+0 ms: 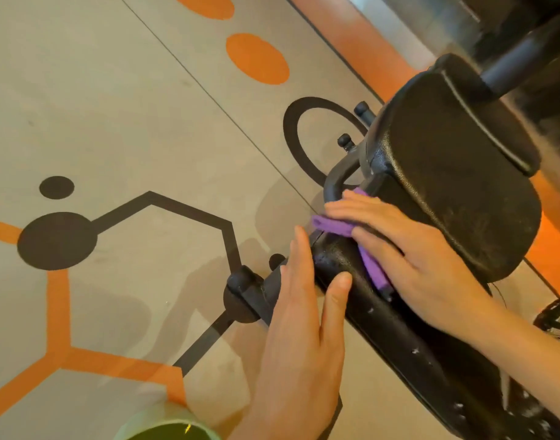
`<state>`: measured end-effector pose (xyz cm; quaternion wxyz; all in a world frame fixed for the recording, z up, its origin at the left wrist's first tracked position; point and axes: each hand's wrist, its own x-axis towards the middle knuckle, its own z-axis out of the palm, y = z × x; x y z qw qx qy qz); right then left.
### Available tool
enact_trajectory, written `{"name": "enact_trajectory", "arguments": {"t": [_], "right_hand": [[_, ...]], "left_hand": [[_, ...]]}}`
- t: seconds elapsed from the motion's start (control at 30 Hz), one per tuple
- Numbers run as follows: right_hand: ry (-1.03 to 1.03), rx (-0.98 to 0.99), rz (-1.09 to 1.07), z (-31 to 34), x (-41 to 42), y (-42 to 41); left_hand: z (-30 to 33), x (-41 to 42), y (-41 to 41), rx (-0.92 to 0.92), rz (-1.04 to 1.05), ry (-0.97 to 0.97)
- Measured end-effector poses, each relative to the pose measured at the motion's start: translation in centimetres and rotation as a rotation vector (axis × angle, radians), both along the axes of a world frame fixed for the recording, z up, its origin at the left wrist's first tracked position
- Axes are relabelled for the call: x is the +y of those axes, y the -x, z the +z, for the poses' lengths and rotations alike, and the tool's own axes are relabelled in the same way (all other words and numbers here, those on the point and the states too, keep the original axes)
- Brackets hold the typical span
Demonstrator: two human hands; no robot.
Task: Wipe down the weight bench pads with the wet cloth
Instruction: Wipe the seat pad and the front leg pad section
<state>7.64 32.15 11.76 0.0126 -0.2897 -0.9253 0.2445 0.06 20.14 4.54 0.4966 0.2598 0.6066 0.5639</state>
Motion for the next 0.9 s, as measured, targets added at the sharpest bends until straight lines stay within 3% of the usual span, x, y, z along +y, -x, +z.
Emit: {"name": "enact_trajectory", "arguments": {"t": [0.1, 0.27, 0.4, 0.53, 0.6, 0.67, 0.73, 0.8, 0.9], "right_hand": [[-0.103, -0.04, -0.328, -0.6, 3.5, 1.2], [0.029, 0.002, -0.054, 0.5, -3.0, 0.5], [-0.014, -0.003, -0.149, 0.6, -1.8, 0.9], [-0.101, 0.06, -0.015, 0.0, -4.3, -0.3], [-0.298, -0.049, 0.099, -1.0, -5.8, -3.5], [-0.726, -0.281, 0.169, -3.3, -6.4, -6.8], [-0.949, -0.386, 0.105, -5.4, -7.6, -7.2], [-1.024, -0.309, 0.021, -6.3, -8.7, -4.4], [-1.148, -0.204, -0.004, -7.4, -9.1, -1.2]], "left_hand": [[-0.4, -0.3, 0.5, -0.031, -0.055, -0.057], [-1.7, -0.6, 1.1, 0.171, -0.089, -0.256], [-3.1, 0.1, 3.0, 0.14, -0.198, -0.381], [-5.8, 3.5, 4.8, 0.017, -0.082, -0.5], [-5.4, 3.9, 4.0, 0.076, -0.066, -0.565], [-5.7, 2.5, 3.6, 0.069, -0.13, -0.614], [-5.3, 2.5, 3.7, 0.131, -0.196, -0.656], [-5.5, 3.2, 4.2, 0.084, -0.207, -0.616], [-5.7, 2.0, 3.9, 0.168, -0.185, -0.712]]}}
